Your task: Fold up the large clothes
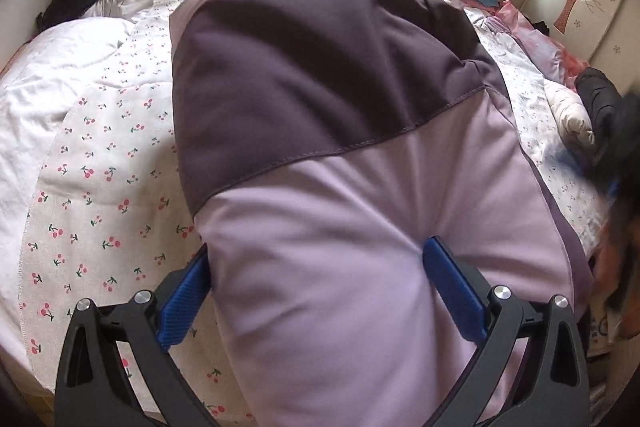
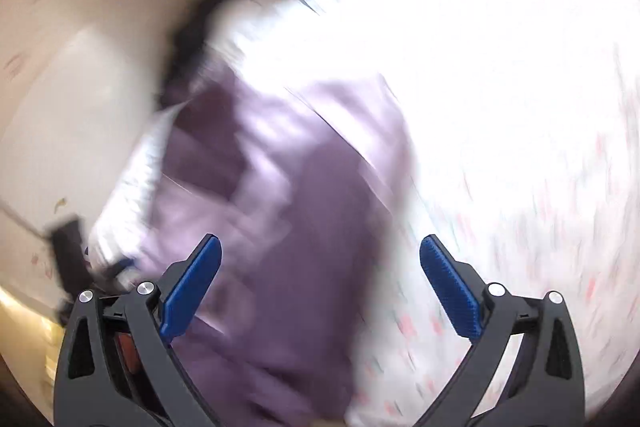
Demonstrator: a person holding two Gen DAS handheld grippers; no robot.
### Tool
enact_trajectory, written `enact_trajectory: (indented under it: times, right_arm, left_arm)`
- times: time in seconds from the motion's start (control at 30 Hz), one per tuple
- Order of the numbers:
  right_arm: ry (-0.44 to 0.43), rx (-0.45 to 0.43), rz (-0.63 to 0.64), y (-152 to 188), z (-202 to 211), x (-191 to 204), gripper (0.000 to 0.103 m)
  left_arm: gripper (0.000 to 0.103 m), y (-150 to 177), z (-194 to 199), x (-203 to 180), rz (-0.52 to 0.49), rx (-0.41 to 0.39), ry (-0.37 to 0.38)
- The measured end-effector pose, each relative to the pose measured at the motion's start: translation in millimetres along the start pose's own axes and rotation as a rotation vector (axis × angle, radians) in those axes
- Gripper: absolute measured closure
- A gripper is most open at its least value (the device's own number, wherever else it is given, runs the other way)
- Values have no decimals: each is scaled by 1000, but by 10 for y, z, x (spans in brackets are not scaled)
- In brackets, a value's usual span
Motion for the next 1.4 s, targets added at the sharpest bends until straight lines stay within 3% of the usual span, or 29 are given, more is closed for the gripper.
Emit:
enact_trajectory:
  times: [0.1,0.13,0.17,0.23,0.27,0.33,0.4,0.47,0.53,0.6,0.67,0.73,0.83,0.9,0.97,1.03,1.07,1.13,1.2,1.27,1.4]
  right_arm:
    - [-84,-49,216,-500,-147,768,7]
    - [-104,-30,257,-588,-328,1003,7]
    - [-64,15,261,-697,-616,1125,7]
    - [86,121,245,-668,-1280,974,6]
    - [104,170,224,-582,-1628,754,6]
    - [33,177,86,-572,-1821,470,7]
    - [33,195,84,-597,-1749,373,7]
    - [26,241,97,-700,-1724,384,7]
    - [34,230,120,-805,-1375,433,7]
    - [21,162,195,-459,-872,732,7]
    - [-28,137,306,-142,-480,910,7]
    - [160,218,444,330,-544,858,7]
    - [78,260,308,668,-786,504,6]
    - [65,247,244,627,-617,434,6]
    - [39,175,214,626,-257,409,6]
    - [75,142,225,785,-39,327,6]
    - [89,178,238,914,-62,274,6]
    - [27,286,211,1068,-161,149,6]
    - [-42,255,150,934,-1,53,6]
    - [-41,129,154,628,259,48,6]
    - [63,-3,158,-151,290,89,6]
  left_arm:
    - [5,-1,20,-49,-8,-9,-6]
    - [5,4,31,-50,-6,-17,3]
    - [5,15,38,-30,-1,-28,19]
    - [5,-3,62,74,31,-68,72]
    - [6,-37,123,143,65,-114,131]
    - [6,-110,252,240,130,-179,205]
    - [6,-144,328,338,180,-220,270]
    - [6,-119,199,368,211,-157,279]
    - [6,-81,65,321,199,-106,240]
    - [6,-18,28,243,146,-98,160]
    - [6,-9,33,271,161,-101,178]
    - [6,-10,10,295,165,-95,182]
    - [5,28,-56,189,84,-71,125]
    - [5,53,-23,185,81,-99,110]
    - [6,78,41,255,128,-116,139]
    - [6,74,177,252,142,-148,148]
    - [6,63,240,199,121,-171,134]
    - [6,9,340,4,62,-209,105]
    - [6,-22,284,-195,-6,-186,76]
    - [6,-17,86,-366,-120,-148,-53]
    - [5,11,20,-361,-117,-143,-42]
Point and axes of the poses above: each gripper's, at about its wrist camera, not at the fingertips, and z roughly against the way its jaws point, x to its left, y to its underside, the point moved 3 cm from there along -z, roughly the way its jaws point, and after that the axes turned 9 degrees about y, right-handed, at the moved point
